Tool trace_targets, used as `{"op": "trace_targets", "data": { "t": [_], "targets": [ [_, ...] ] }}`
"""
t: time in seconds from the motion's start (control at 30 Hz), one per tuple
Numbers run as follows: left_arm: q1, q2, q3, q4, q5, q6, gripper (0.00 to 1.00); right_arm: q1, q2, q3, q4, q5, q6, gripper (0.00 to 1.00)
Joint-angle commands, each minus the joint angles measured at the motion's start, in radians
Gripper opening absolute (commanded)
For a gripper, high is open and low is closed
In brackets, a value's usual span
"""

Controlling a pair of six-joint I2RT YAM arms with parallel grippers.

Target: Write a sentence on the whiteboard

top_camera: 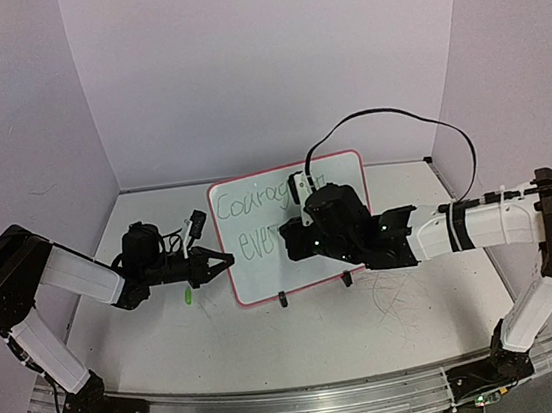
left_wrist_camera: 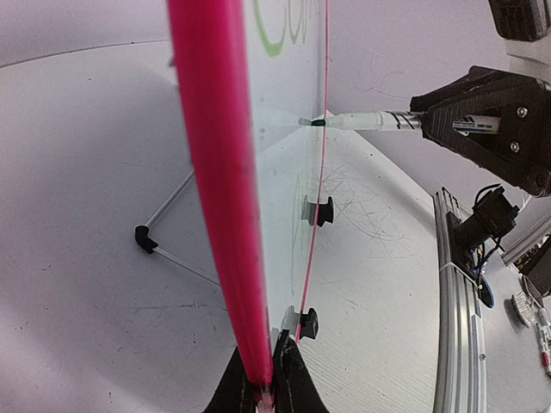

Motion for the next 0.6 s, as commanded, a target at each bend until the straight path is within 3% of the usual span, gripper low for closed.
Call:
{"op": "trace_targets", "data": {
  "t": [0.0, 0.57],
  "targets": [
    [0.006, -0.033, 0.035, -0.01, -0.09, 0.07, 0.0, -0.007, -0.01, 0.021, 0.005, 0.027, 0.012, 0.0],
    [0.006, -0.031, 0.034, -0.011, -0.094, 0.073, 0.0, 0.007, -0.014, -0.068, -0.028, -0.012, 0.081, 0.0]
  ]
}}
